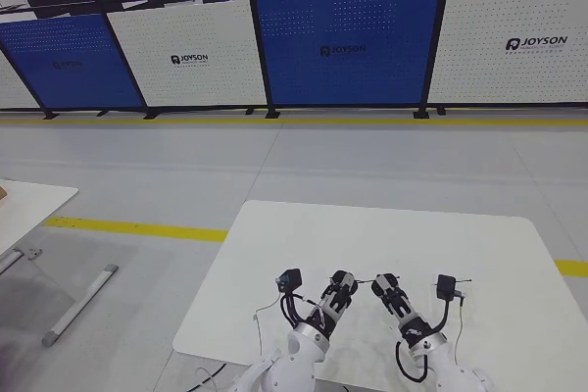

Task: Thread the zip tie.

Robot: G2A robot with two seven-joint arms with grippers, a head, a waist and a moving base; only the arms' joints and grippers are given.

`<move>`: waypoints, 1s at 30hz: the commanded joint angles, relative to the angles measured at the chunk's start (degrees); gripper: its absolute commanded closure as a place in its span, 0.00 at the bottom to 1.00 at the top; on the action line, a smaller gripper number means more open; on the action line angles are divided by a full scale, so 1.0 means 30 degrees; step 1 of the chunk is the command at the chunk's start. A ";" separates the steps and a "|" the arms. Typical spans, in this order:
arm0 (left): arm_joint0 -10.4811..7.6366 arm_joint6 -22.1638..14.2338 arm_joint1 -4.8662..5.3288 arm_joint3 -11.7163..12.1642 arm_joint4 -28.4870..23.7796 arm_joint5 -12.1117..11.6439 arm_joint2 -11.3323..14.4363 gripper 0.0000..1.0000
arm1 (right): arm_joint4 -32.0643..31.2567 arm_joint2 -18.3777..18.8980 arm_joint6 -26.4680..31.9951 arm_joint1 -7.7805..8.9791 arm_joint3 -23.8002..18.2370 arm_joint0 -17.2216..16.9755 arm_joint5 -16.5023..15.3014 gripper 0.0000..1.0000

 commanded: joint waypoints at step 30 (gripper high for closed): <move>0.0273 -0.0430 0.0035 -0.0132 -0.0232 -0.0471 -0.0224 1.00 | -0.0115 -0.0049 -0.0023 -0.0036 -0.0020 -0.0010 0.0233 1.00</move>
